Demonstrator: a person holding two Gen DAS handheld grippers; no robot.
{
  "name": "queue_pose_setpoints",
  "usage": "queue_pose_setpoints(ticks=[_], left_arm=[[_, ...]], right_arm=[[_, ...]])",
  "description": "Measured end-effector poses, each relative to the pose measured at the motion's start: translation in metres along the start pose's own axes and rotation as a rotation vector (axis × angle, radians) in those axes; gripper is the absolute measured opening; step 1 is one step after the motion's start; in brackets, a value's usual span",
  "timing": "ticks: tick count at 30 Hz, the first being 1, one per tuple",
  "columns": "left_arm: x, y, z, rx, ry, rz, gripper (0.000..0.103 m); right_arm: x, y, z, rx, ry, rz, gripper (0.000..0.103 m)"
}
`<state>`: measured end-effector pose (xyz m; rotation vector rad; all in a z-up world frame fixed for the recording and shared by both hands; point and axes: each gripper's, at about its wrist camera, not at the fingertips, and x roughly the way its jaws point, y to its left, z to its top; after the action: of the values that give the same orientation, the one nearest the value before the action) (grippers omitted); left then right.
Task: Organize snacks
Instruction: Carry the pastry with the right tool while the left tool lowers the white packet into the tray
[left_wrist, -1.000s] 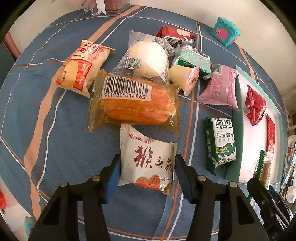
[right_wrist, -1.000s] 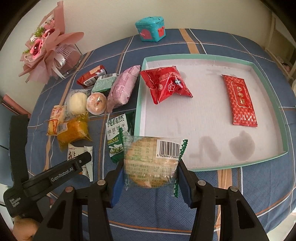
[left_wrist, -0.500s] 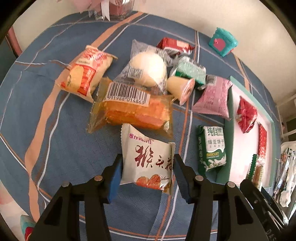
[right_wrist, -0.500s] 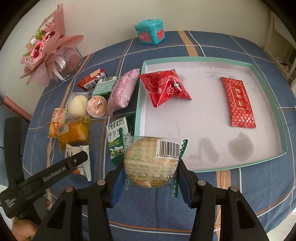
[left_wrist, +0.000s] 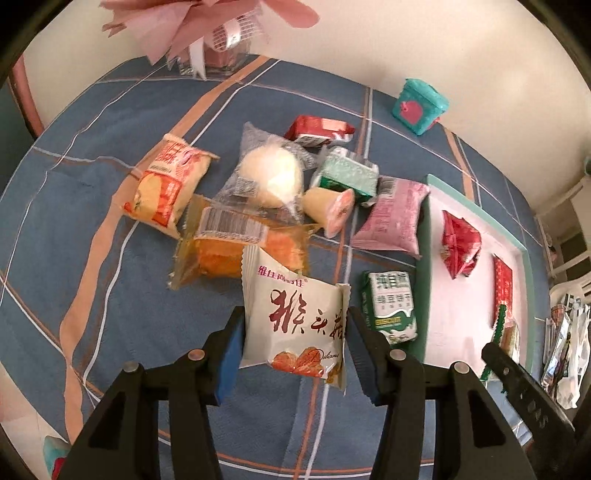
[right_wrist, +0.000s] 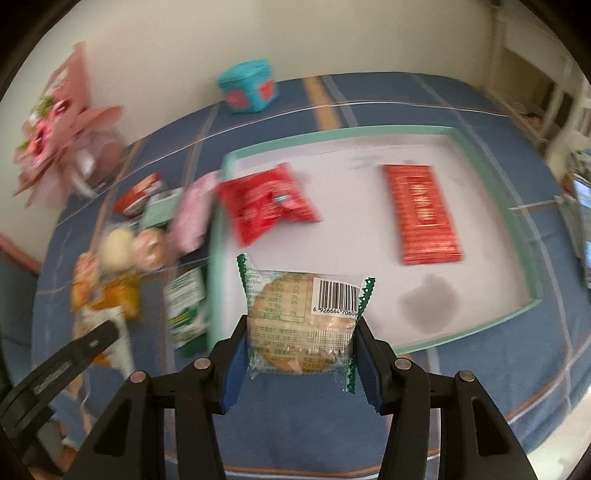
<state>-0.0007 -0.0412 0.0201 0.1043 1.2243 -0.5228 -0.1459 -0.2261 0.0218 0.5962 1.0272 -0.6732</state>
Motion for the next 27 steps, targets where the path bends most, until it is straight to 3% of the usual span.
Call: queue_pose_setpoints(ticks=[5, 16, 27], left_arm=[[-0.005, -0.029, -0.001, 0.077, -0.026, -0.018, 0.055], [0.004, -0.131, -0.011, 0.352, -0.044, -0.051, 0.055], [0.034, -0.17, -0.01, 0.455, -0.03, -0.051, 0.055]], right_arm=[[0.006, -0.035, 0.002, 0.089, -0.003, -0.098, 0.055], [0.009, -0.09, 0.009, 0.218, -0.011, -0.199, 0.055], [0.02, -0.112, 0.02, 0.25, -0.017, -0.222, 0.055]])
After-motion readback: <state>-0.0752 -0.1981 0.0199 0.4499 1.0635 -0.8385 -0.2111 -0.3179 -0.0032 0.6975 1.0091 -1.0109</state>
